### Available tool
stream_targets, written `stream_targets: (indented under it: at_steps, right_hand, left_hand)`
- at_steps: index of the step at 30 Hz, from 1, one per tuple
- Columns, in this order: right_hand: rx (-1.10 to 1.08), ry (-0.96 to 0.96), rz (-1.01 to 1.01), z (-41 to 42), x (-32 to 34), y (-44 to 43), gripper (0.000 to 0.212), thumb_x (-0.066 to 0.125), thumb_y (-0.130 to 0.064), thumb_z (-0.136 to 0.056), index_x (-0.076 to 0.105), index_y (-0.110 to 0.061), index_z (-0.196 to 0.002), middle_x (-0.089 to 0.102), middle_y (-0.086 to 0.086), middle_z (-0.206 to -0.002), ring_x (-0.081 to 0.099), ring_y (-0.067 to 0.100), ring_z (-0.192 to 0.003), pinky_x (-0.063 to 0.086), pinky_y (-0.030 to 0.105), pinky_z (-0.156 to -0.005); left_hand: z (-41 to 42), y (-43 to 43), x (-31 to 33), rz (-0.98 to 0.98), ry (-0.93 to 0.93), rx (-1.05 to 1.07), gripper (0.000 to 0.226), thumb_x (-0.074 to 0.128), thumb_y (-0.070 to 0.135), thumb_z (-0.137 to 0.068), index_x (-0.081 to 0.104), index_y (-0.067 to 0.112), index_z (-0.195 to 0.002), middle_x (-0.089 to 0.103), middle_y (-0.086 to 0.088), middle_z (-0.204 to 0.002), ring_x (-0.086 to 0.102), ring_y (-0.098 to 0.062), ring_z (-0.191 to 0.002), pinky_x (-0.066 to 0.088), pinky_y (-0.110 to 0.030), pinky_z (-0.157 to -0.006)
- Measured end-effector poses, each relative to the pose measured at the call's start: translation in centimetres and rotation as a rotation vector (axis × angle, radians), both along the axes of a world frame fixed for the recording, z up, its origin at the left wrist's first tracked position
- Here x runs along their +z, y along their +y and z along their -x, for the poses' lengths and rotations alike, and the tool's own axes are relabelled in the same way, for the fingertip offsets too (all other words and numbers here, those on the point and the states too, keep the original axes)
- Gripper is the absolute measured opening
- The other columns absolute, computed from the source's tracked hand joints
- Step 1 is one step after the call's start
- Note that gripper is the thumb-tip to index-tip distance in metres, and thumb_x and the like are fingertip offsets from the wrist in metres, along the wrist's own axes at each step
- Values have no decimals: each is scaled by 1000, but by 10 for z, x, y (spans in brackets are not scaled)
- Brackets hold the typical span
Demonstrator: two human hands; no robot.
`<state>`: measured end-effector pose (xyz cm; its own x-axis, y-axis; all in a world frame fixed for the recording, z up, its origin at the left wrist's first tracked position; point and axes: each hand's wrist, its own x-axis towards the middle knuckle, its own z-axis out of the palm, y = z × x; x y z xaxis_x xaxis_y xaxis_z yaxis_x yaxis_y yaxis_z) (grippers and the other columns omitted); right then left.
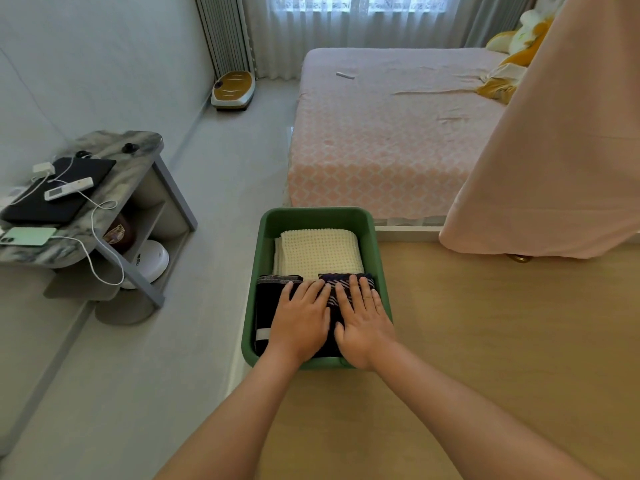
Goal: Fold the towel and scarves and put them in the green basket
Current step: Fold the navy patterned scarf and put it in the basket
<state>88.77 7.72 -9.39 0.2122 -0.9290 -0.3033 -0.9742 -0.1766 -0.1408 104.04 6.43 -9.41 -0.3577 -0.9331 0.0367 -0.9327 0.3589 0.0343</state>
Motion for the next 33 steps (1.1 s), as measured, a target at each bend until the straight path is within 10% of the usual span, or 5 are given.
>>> stream_targets:
  at_steps: [9, 15, 22, 27, 33]
  right_hand:
    - [153, -68, -152, 22, 21, -13, 93, 44, -53, -94, -19, -21, -155, -29, 7, -160, -26, 20, -148, -9, 35, -122]
    - [185, 52, -21, 23, 19, -12, 114, 64, -63, -83, -16, -27, -156, -21, 5, -164, -17, 21, -151, -1, 37, -122]
    - [157, 17, -156, 18, 25, -20, 120, 68, -61, -78, -15, -24, -156, -23, 8, -163, -21, 24, -150, -5, 40, -122]
    - [51, -262, -123, 30, 41, -28, 76, 49, -52, -94, 13, -33, -158, -3, 0, -167, -8, 17, -152, -1, 37, -122]
    - [62, 9, 68, 11, -1, -8, 85, -17, -63, -78, -17, -26, -155, -24, 5, -163, -26, 21, -148, -20, 47, -118]
  left_hand:
    - [-7, -9, -6, -170, -71, -24, 84, -3, 62, -84, 4, 22, -157, -3, 0, -165, -8, -20, -151, -6, -54, -119]
    - [-13, -7, 2, -160, 26, -94, 82, 21, 65, -85, 15, 23, -156, 18, 4, -155, 6, -21, -147, -8, -54, -119]
    - [-16, -3, 0, -187, -58, -155, 100, 39, 73, -82, -6, 24, -157, -4, 2, -165, -12, -18, -150, -10, -56, -118]
    - [-18, -1, 7, -159, 63, -130, 83, 17, 74, -90, 4, 27, -157, 0, 6, -165, -9, -13, -151, -12, -51, -119]
    - [-21, 10, -1, 13, 172, 129, 68, 25, 53, -92, 30, 23, -153, 25, -3, -160, 16, -21, -149, 10, -44, -122]
